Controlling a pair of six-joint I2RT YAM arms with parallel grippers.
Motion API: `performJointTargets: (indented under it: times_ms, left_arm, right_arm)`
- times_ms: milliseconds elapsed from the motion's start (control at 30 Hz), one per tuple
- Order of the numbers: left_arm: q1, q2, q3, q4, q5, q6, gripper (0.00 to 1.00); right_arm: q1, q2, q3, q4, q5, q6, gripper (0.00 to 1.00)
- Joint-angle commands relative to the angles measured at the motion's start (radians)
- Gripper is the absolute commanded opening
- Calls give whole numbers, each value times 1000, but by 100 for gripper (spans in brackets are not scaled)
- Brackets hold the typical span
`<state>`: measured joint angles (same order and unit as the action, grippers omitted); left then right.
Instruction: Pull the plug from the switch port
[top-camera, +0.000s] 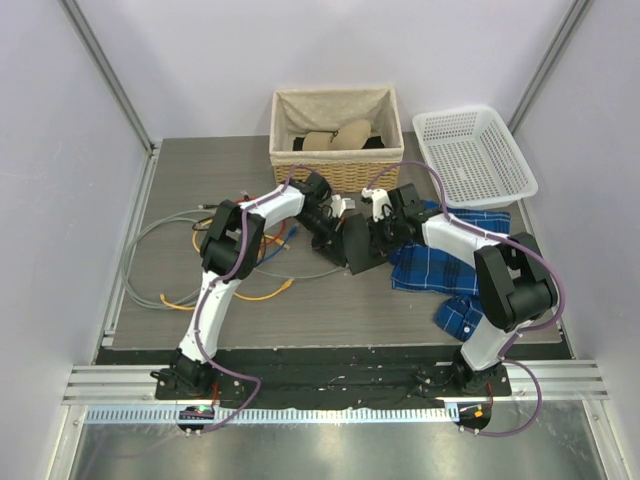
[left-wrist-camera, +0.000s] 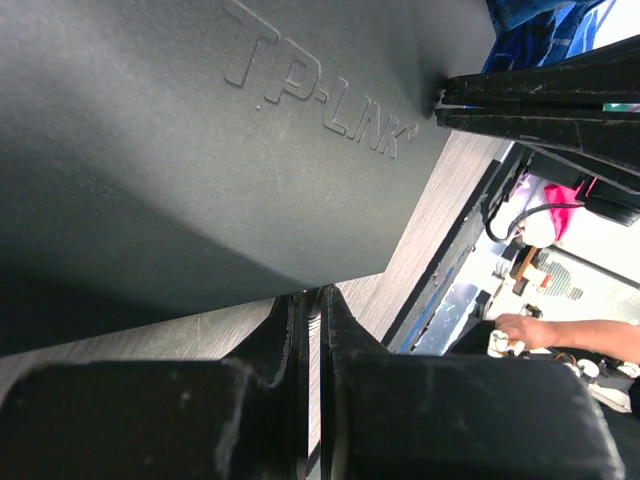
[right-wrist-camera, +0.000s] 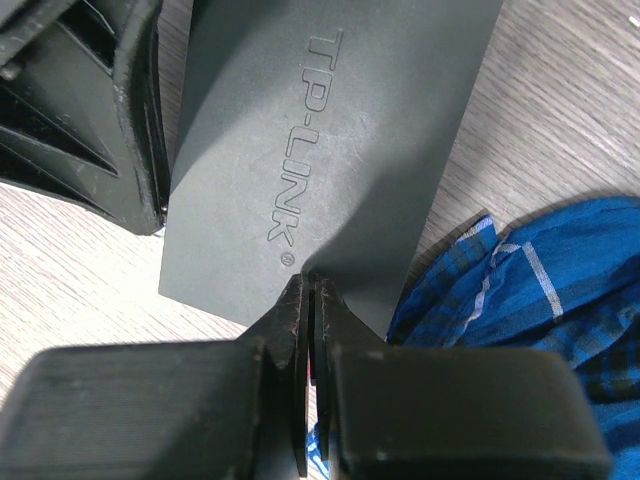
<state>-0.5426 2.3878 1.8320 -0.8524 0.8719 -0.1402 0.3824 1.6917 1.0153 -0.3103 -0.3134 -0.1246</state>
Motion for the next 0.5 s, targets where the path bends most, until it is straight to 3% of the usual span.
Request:
performJointTargets:
  times_ms: [0,167,467]
  left_arm:
    - [3,39,-8,50,-137,56,0]
    - [-26,2,-103,92,-116,47,0]
    - [26,68,96,-5,-137,88,0]
  right_arm:
    - [7,40,-11,-49,40,-12,1]
    - [9,37,-18,-47,43,-14,1]
    - [9,48,-3,-47,42,-12,1]
